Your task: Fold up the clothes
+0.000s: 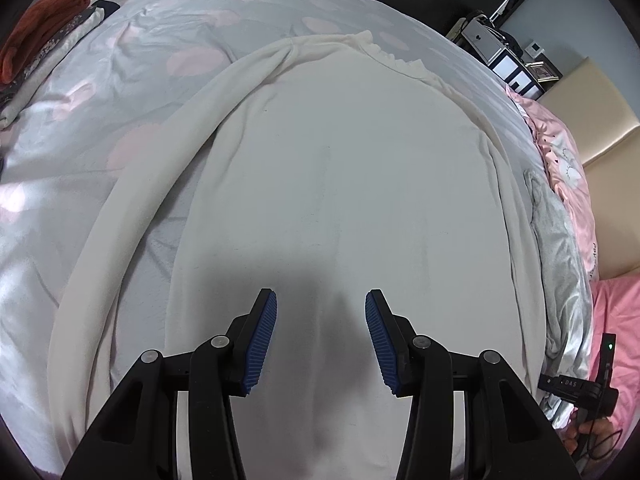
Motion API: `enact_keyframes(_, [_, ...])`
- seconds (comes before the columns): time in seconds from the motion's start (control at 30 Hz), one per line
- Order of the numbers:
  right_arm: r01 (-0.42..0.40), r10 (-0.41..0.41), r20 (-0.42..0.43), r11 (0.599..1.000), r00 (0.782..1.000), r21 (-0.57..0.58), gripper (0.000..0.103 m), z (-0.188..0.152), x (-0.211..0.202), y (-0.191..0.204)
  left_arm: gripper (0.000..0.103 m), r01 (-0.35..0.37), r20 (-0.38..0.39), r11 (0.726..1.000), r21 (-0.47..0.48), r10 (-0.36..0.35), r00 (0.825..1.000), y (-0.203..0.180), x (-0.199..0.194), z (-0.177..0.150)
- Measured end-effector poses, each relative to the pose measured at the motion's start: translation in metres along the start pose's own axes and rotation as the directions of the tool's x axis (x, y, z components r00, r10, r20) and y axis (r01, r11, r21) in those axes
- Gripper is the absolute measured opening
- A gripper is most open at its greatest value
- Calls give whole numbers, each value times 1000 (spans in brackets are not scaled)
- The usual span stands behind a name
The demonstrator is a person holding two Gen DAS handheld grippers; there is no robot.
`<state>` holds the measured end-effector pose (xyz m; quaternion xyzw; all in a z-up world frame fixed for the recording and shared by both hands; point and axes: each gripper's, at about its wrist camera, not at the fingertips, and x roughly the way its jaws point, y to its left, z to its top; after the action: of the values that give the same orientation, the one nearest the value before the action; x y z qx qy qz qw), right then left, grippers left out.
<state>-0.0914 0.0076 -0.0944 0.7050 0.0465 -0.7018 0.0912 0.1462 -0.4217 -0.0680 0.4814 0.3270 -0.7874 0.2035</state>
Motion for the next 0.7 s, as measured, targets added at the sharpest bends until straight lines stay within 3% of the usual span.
enact_keyframes(0.07, [-22, 22, 18, 1000, 1000, -3, 6, 0, -5, 0, 48, 2, 0, 1000, -1, -2, 1000, 0, -1, 0])
enact_keyframes(0.3, [-163, 155, 140, 986, 978, 43, 2, 2, -49, -22, 48, 9, 9, 1000, -8, -9, 1000, 1, -3, 1])
enact_keyframes(0.47, [-160, 153, 174, 987, 973, 27, 2, 12, -83, -37, 48, 21, 5, 1000, -23, -21, 1000, 3, -1, 3])
enact_keyframes(0.6, [-190, 191, 50, 981, 980, -31, 7, 16, -81, -30, 48, 34, 2, 999, -21, -34, 999, 1, 1, 6])
enact_keyframes(0.67, [-190, 189, -24, 981, 982, -42, 12, 16, -73, -26, 48, 38, -3, 999, -19, -38, 999, 1, 3, 6])
enact_keyframes(0.7, [-176, 174, -60, 983, 983, -42, 20, 15, -65, -24, 48, 40, -5, 999, -21, -40, 999, 1, 3, 7])
